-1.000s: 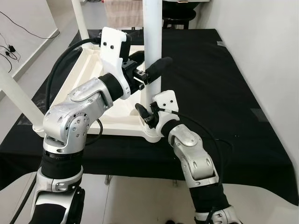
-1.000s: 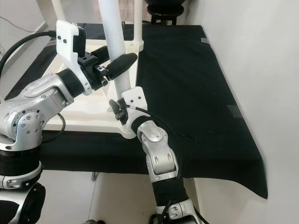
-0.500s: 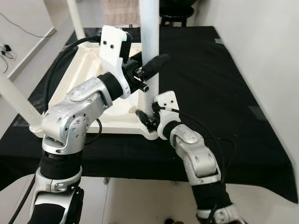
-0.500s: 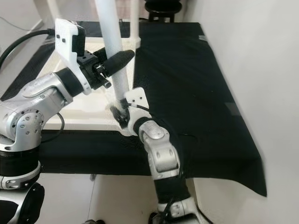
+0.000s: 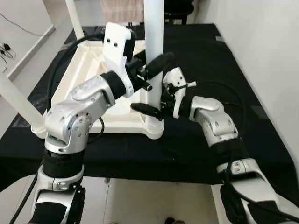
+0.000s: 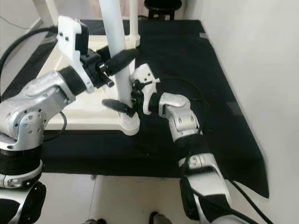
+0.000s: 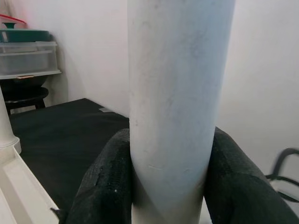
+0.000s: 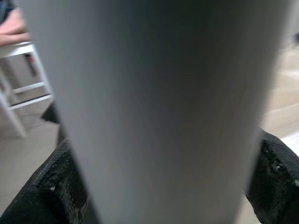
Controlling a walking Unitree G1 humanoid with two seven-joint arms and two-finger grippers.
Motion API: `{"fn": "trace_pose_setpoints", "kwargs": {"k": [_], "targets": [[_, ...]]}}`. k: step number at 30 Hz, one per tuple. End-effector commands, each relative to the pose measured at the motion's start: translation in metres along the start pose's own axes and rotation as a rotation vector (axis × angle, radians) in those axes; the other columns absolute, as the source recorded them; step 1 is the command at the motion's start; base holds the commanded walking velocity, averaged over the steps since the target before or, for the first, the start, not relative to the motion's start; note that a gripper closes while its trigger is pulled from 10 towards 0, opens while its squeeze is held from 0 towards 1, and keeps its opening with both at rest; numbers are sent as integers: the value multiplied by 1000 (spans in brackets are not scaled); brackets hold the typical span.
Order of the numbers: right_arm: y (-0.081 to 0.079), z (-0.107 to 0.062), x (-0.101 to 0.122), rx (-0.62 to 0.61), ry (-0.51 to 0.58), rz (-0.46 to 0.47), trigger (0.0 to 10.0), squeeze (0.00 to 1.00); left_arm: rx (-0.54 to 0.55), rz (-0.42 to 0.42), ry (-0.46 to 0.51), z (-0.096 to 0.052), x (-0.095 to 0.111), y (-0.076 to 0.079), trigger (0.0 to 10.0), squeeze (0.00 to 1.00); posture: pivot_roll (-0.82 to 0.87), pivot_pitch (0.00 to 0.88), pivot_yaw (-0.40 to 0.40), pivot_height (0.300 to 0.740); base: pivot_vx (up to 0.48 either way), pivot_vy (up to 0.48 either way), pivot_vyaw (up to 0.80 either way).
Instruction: Building children table
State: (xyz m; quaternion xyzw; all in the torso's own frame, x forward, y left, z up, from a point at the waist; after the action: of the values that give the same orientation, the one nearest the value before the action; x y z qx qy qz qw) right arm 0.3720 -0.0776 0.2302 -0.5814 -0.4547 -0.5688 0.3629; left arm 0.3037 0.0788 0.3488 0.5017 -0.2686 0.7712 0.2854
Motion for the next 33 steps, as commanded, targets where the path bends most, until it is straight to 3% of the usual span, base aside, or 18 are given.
{"fn": "trace_pose_setpoints", "kwargs": {"k": [1,8,22,23,33], "targets": [[-6,9,-2,65,-27,-17,0,0,-8,-30,-35,-1,-8,1,0,0,30,203,-12,740,0,0,0],[-9,14,1,212,-13,16,0,0,-10,-24,-45,-2,-8,1,0,0,44,205,-11,740,0,0,0],[-3,11,-5,234,-12,8,0,0,7,-7,-45,-2,-9,1,118,0,30,195,-4,740,0,0,0],[-3,10,-7,227,-7,9,0,0,-13,-17,-35,-2,-8,3,10000,1000,26,197,-1,740,0,0,0],[-1,0,-13,197,23,22,0,0,21,-35,-41,0,-10,-2,10000,1000,10,201,4,740,0,0,0]]}}
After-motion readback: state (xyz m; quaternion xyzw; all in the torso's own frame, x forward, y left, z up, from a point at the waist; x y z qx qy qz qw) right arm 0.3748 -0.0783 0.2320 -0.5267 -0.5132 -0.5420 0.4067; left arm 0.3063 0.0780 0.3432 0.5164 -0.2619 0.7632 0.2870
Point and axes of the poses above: a point about 5 cm out from each wrist's last joint towards the gripper, its own z axis pointing out of the wrist towards the gripper, its own x axis along the axis of the wrist's last joint, y = z × x, the point moved 1 cm from there along z, pointing out of the wrist towards the gripper, and after that the axes turned 2 degrees about z, right-handed, at the moved point
